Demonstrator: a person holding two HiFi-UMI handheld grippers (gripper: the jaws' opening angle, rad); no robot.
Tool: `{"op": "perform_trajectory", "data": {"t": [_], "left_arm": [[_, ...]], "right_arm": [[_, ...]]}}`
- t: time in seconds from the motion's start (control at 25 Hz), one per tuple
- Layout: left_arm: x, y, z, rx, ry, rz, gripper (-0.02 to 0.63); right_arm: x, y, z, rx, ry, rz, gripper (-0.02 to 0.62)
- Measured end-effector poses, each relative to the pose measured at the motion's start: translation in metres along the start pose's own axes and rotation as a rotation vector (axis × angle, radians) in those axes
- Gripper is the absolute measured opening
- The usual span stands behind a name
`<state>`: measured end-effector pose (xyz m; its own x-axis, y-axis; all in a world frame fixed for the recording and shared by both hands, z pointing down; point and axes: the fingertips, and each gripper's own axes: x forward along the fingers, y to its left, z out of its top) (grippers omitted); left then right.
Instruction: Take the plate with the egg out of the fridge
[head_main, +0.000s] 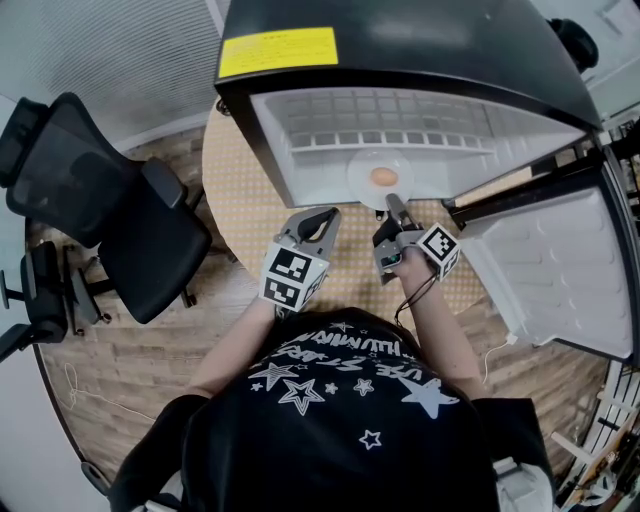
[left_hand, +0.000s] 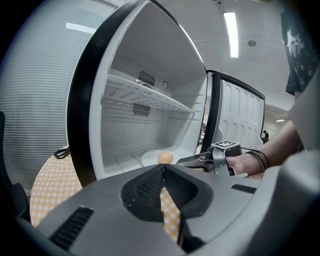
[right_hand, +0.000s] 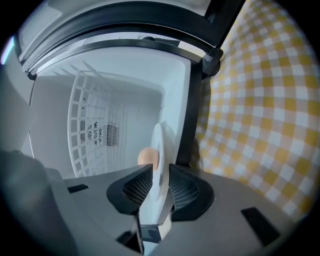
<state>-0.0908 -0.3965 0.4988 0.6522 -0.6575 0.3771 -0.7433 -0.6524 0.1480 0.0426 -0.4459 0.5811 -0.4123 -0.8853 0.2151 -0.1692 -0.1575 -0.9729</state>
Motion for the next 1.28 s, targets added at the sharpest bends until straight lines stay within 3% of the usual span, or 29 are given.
{"op": "perform_trajectory", "data": {"t": [0.28,0.6,1.28], "left_arm": [[0.005,0.004,0.001,-0.002,0.002,0.000,0.009],[-0.001,0.001,0.003,0.007,-0.006,0.014,0.009],[-0.056,-0.058,-0.008,-0.006,-0.034,0.165,0.009]], "right_arm": [[-0.001,-0.002,0.007,0.018,-0.032,0.004,0.041],[-0.012,0.001,0.008,0.028,-0.012,0.041,0.037],[-0.095,0.039,-0.009,0.056,0.095,0.139,0.037]]}}
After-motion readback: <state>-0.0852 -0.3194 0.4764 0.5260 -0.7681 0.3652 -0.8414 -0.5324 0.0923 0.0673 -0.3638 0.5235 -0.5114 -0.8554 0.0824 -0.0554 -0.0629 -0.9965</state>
